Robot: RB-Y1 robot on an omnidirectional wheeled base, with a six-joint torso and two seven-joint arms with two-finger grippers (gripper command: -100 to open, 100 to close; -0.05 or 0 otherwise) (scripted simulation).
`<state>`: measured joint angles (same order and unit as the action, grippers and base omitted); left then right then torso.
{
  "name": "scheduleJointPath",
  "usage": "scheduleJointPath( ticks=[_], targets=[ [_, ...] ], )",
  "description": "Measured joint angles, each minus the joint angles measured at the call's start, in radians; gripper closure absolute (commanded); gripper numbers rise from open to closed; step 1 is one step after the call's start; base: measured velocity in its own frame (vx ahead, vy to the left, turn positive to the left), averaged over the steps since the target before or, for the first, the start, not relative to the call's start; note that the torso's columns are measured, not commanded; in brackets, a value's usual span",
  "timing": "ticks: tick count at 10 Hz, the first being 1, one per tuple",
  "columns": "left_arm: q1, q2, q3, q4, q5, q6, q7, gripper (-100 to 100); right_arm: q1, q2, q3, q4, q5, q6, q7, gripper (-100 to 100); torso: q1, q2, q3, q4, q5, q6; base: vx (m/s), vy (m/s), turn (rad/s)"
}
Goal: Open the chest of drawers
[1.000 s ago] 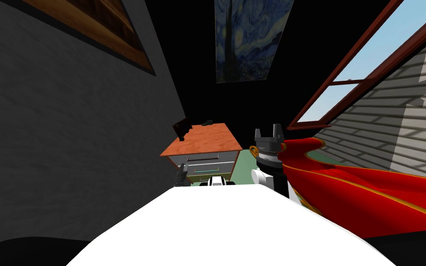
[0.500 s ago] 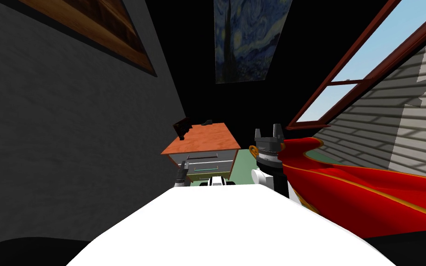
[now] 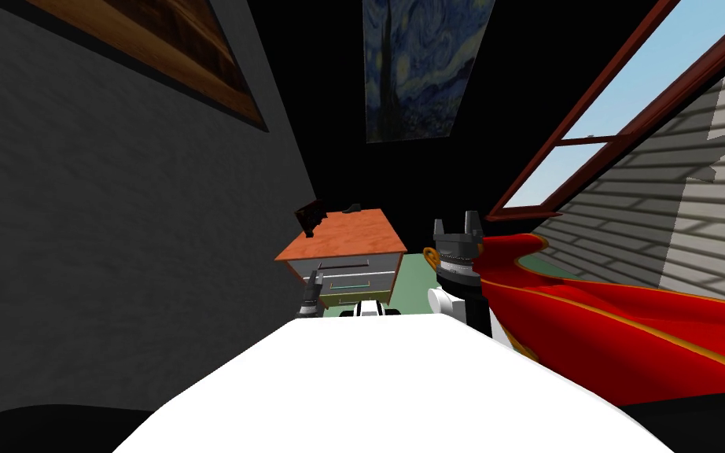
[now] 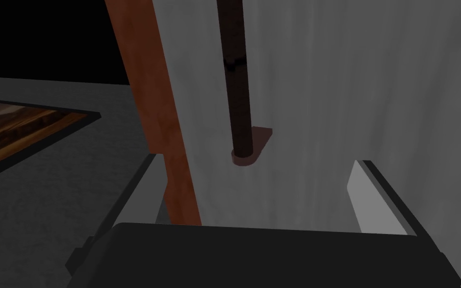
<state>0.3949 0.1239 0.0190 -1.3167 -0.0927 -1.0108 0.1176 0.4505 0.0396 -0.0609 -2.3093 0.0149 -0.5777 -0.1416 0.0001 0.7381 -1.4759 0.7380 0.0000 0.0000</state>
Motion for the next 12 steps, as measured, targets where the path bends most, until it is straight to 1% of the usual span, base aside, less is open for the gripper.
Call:
scheduleJointPath(
  ticks=[4, 12],
  targets=[
    [-0.005, 0.000, -0.006, -0.052, 0.003, 0.083, 0.013, -100, 0.000, 0.000, 0.000, 0.000, 0.000, 0.000, 0.000, 0, 0.000, 0.000, 0.000, 0.000, 0.000, 0.000, -0.032, -0.024, 0.009],
    [-0.021, -0.001, -0.013, -0.132, 0.011, 0.230, 0.038, -100, 0.000, 0.000, 0.000, 0.000, 0.000, 0.000, 0.000, 0, 0.000, 0.000, 0.000, 0.000, 0.000, 0.000, -0.030, -0.020, 0.008]
  ],
)
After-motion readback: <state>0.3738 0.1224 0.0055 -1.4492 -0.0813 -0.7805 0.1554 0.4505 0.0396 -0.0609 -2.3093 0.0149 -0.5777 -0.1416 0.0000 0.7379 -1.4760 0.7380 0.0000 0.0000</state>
